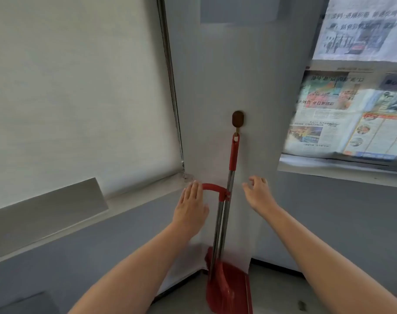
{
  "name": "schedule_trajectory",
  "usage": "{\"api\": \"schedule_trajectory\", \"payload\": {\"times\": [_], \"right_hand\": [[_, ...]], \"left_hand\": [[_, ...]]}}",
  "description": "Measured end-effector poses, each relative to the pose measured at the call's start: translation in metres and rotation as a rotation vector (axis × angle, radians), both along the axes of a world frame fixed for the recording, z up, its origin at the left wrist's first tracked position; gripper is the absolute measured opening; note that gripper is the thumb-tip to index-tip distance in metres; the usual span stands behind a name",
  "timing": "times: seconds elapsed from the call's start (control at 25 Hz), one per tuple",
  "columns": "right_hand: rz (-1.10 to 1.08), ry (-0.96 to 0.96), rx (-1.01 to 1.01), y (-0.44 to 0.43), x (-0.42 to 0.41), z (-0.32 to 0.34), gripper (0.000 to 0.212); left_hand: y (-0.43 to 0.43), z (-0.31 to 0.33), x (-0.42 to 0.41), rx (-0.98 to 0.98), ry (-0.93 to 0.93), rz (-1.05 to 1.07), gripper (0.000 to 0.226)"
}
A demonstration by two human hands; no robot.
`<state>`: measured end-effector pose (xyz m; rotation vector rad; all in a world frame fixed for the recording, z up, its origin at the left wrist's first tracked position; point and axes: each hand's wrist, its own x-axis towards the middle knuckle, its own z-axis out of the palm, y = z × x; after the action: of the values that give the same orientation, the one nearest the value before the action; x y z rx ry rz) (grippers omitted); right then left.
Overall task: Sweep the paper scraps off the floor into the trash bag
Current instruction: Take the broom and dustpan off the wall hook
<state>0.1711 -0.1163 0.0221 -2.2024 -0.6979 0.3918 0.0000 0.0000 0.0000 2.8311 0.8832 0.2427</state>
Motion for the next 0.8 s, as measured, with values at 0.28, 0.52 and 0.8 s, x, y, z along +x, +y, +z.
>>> {"api": "schedule_trajectory", "payload": {"times": [0.28,0.52,0.8], "right_hand": [[-0.030,0.104,-0.007,0.063,0.027,-0.012,0.048],[0.015,0.143,0.028,0.093,0.055,-0.026,0.027],[-0.031,0.576,0.249,0.114,0.070,-0.039,0.024]], "left_hand": [[0.047,-0.014,0.055,0.085,0.147,-0.150,0.068],[0.078,-0.040,0.106,0.053,0.175,-0.155,0.059],[0.081,-0.061,0.140,0.044,0.309,-0.181,0.045]]}}
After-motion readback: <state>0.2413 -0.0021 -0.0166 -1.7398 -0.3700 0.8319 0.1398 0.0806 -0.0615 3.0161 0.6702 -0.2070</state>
